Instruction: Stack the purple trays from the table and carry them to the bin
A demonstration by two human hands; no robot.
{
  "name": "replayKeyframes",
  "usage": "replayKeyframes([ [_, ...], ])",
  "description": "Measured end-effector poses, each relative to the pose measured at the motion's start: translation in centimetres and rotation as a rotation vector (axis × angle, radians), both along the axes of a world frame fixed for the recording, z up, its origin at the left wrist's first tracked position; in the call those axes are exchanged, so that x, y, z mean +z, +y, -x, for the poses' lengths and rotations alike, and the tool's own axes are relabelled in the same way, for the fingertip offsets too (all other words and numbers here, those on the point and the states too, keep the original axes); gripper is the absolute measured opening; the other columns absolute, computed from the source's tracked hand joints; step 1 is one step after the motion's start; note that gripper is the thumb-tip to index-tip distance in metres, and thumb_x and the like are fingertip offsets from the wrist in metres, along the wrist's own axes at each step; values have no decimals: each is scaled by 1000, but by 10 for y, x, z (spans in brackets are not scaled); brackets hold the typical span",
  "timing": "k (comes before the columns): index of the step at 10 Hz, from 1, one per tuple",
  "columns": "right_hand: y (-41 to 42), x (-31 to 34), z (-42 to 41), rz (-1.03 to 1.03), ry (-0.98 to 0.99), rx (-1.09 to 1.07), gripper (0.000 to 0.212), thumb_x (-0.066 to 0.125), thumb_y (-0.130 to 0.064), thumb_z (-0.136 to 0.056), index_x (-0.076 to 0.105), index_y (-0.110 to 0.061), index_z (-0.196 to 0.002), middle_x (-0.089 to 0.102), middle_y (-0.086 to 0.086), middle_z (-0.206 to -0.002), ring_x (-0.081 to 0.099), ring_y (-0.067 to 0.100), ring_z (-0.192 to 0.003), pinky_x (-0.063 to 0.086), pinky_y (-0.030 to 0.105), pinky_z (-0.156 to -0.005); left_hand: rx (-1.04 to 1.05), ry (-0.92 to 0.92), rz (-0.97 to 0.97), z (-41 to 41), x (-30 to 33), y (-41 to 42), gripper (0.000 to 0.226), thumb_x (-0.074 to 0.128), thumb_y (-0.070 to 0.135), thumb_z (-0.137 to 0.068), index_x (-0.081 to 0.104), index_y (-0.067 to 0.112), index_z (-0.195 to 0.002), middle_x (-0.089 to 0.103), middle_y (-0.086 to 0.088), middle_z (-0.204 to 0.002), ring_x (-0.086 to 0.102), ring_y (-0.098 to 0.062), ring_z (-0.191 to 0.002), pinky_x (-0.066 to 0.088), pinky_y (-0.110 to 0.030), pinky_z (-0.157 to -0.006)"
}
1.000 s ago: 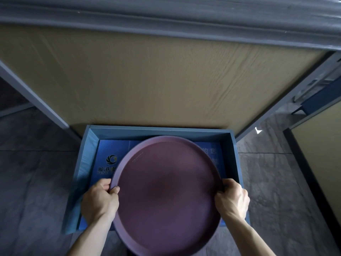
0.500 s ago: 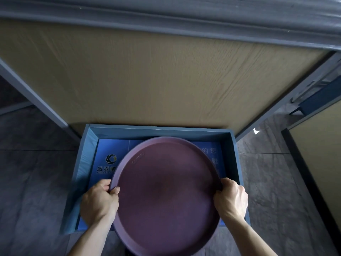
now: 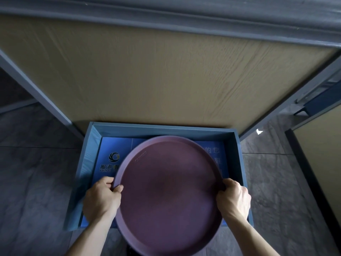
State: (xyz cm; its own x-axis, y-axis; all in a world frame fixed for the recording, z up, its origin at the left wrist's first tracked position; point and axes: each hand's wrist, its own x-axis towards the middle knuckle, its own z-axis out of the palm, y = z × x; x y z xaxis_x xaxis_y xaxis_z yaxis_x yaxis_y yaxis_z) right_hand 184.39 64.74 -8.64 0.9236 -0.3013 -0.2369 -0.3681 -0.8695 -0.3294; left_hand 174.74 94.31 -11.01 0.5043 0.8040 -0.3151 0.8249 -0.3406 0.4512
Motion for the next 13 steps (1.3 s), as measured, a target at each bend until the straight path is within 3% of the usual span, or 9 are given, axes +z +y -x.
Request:
replayKeyframes([
  [1, -1, 0, 1, 67, 23, 75, 30, 50, -1, -76, 67, -19, -94, 69, 9, -92, 62, 37, -84, 52, 38, -69, -84, 60, -73, -1, 8, -6, 37, 74, 28, -83, 61, 20, -117, 70, -6, -113, 64, -33, -103, 44, -38, -65],
  [2, 4, -1, 11, 150, 10, 273, 58, 60, -19, -85, 43, -32, -139, 46, 4, -145, 46, 28, -128, 51, 41, -90, -366, 28, -273, 0, 12, -18, 67, 78, 33, -76, 49, 21, -136, 57, -13, -129, 55, -36, -118, 50, -47, -87],
  [3, 20, -3, 23, 39, 8, 569, 93, 64, -58, -76, 12, -43, -151, 9, 1, -164, 7, 24, -151, 29, 42, -116, -687, -6, -282, -1, 9, -35, 92, 74, 58, -69, 36, 32, -148, 42, -6, -149, 37, -31, -139, 34, -46, -114],
  [4, 31, -11, 30, 32, 135, 715, 108, 50, -84, -65, -7, -48, -149, -15, -1, -163, -16, 25, -149, 9, 49, -121, -846, 85, -232, 1, 2, -46, 115, 61, 82, -55, 18, 41, -154, 19, -4, -164, 9, -31, -152, 6, -48, -123],
  [6, 29, -23, 32, 130, 179, 748, 125, 58, -86, -51, -15, -50, -146, -26, 1, -160, -25, 27, -146, 6, 53, -121, -869, 137, -228, 9, -10, -46, 134, 57, 88, -34, 19, 43, -154, 16, -7, -165, 10, -33, -152, 15, -53, -121],
  [9, 31, -19, 31, 137, 202, 751, 123, 60, -84, -54, -14, -51, -146, -27, -1, -160, -23, 27, -147, 6, 51, -121, -878, 162, -188, 5, -2, -50, 131, 65, 84, -42, 10, 44, -154, 5, -6, -166, -1, -31, -153, 12, -53, -122],
  [10, 32, -2, 22, 145, 252, 765, 111, 60, -77, -64, -3, -46, -150, -14, 2, -163, -12, 28, -150, 7, 51, -121, -911, 217, -154, -5, 21, -48, 120, 64, 81, -56, 8, 41, -155, 3, -5, -166, 2, -28, -153, 7, -48, -123],
  [13, 19, 106, -2, 96, 156, 716, 92, 53, -77, -70, 20, -45, -149, 12, 1, -163, 13, 24, -149, 13, 48, -120, -937, 102, -258, -24, 132, -47, 103, 58, 79, -67, 22, 36, -153, 23, 4, -160, 24, -23, -146, 26, -40, -117],
])
